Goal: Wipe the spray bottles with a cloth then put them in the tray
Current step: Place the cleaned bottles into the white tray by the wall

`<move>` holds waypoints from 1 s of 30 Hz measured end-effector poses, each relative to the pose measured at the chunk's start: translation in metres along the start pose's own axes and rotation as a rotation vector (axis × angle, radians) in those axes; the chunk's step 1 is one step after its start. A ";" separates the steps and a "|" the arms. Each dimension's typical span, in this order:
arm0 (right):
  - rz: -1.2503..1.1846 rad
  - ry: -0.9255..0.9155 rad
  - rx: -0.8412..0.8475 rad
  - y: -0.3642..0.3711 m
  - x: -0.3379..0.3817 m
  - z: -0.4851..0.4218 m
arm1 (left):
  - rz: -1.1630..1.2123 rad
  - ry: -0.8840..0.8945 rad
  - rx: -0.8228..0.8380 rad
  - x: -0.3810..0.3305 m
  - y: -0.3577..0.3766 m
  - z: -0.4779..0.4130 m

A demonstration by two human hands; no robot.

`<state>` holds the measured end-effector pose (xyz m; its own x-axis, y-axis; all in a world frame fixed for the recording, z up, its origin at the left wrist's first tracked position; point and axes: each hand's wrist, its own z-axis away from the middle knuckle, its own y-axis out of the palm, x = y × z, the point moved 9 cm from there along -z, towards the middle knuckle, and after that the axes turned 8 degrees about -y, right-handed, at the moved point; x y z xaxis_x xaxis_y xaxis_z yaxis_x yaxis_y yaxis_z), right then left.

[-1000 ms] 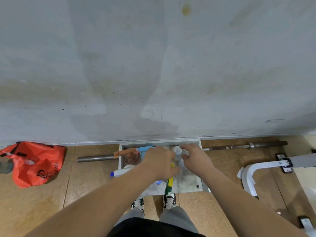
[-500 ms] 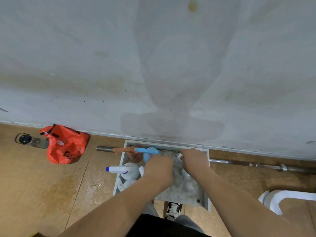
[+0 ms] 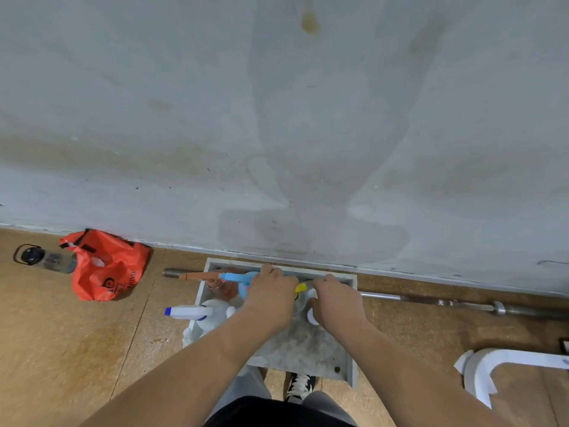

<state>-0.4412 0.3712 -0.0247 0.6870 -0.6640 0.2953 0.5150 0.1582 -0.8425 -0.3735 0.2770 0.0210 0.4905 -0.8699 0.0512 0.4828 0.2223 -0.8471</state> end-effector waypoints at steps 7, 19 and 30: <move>-0.058 -0.010 -0.086 -0.012 -0.002 0.006 | -0.040 0.106 -0.095 -0.011 -0.017 -0.022; -0.123 -0.235 -0.071 -0.010 0.060 -0.025 | 0.136 0.004 -0.150 0.091 -0.011 -0.018; -0.134 -0.174 -0.024 -0.008 0.059 -0.029 | 0.116 -0.018 -0.035 0.123 0.016 -0.025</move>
<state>-0.4200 0.3094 -0.0135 0.6919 -0.5418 0.4772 0.5972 0.0581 -0.8000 -0.3235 0.1629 0.0011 0.5547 -0.8311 -0.0390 0.3967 0.3054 -0.8656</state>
